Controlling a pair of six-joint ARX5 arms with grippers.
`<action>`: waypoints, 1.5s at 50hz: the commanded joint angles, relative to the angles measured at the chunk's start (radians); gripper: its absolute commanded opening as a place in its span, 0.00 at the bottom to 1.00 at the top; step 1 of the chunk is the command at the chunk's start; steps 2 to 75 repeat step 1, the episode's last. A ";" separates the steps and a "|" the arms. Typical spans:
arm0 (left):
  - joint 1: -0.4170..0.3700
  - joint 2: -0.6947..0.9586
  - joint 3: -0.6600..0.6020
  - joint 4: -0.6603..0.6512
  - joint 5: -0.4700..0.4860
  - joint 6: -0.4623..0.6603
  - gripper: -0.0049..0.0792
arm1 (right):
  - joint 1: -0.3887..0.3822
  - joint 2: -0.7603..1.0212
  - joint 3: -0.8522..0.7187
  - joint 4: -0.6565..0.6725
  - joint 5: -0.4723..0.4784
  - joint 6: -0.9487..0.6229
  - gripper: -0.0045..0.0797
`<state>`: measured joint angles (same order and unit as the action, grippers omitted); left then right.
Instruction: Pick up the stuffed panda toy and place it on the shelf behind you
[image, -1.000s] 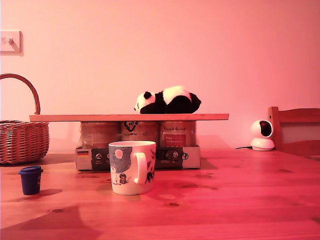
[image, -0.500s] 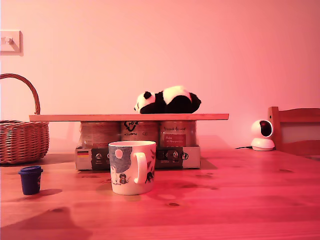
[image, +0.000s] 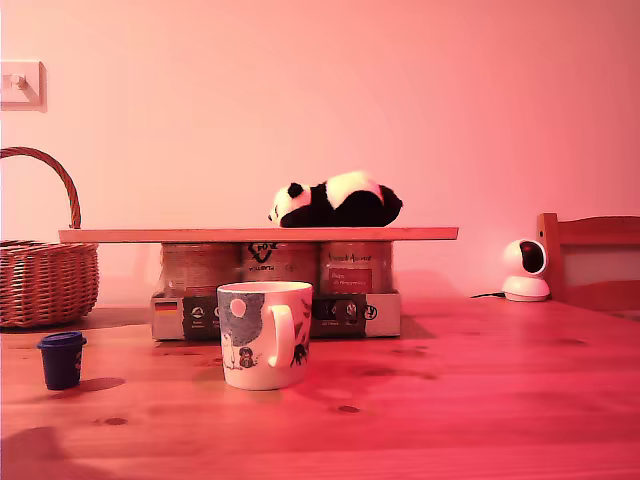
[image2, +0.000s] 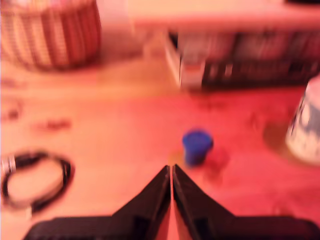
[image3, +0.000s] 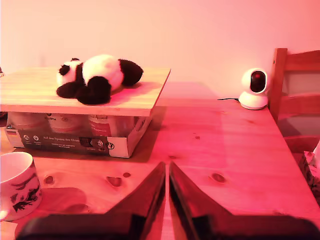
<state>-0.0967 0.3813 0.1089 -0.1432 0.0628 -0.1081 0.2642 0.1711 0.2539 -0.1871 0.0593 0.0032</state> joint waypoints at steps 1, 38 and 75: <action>-0.002 -0.003 -0.002 -0.014 0.005 0.003 0.03 | 0.004 0.001 -0.006 0.012 -0.005 0.007 0.04; -0.002 -0.003 -0.002 -0.014 0.005 0.003 0.03 | 0.004 0.001 -0.006 0.012 -0.005 0.007 0.04; -0.002 -0.003 -0.002 -0.014 0.005 0.003 0.03 | 0.004 0.001 -0.006 0.012 -0.005 0.007 0.04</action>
